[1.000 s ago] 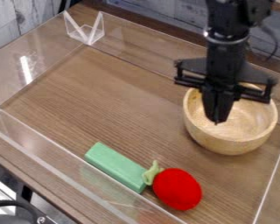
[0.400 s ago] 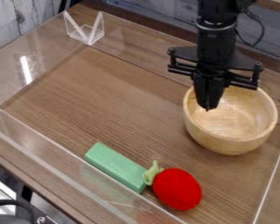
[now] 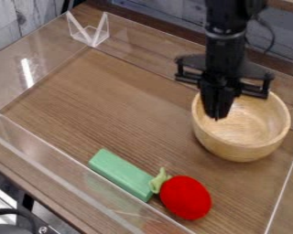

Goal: Move the red object to the right side of the table

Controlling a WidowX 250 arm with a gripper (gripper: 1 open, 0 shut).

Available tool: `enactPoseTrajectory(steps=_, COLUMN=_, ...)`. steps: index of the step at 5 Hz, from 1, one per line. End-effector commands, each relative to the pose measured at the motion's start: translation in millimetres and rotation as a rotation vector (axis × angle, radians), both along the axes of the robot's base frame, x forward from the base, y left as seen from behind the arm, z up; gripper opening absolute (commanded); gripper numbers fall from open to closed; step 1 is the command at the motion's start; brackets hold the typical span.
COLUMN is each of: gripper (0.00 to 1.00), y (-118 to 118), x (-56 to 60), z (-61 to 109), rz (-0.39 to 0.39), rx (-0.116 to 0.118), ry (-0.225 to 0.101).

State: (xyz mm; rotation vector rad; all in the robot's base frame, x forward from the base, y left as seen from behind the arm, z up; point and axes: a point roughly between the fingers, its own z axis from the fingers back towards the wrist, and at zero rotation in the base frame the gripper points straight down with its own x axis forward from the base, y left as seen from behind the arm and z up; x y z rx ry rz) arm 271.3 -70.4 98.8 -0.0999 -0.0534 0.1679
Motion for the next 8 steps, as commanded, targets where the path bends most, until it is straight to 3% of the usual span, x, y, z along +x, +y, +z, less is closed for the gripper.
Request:
enactPoseTrajectory(steps=1, gripper=0.00, y=-6.7, x=-13.0, z=-4.7, rz=0.005, rx=0.001, ry=-0.014)
enactPoseTrajectory(steps=2, gripper=0.00, y=-34.1, x=-28.6, z=-14.2, rz=0.052, rx=0.004, ry=0.000)
enactPoseTrajectory(steps=3, gripper=0.00, y=-56.3, x=-36.3, z=-25.7, rz=0.073, rx=0.001, ry=0.006)
enactPoseTrajectory(steps=5, gripper=0.00, y=-66.8, x=-43.1, z=-26.6, rz=0.363, rx=-0.012, ry=0.016)
enactPoseTrajectory(steps=7, gripper=0.00, y=-62.8, x=-59.4, z=-37.6, rz=0.531, rx=-0.028, ry=0.036)
enactPoseTrajectory(steps=8, gripper=0.00, y=-65.2, x=-65.6, z=-40.0, rz=0.675, rx=-0.039, ry=0.045)
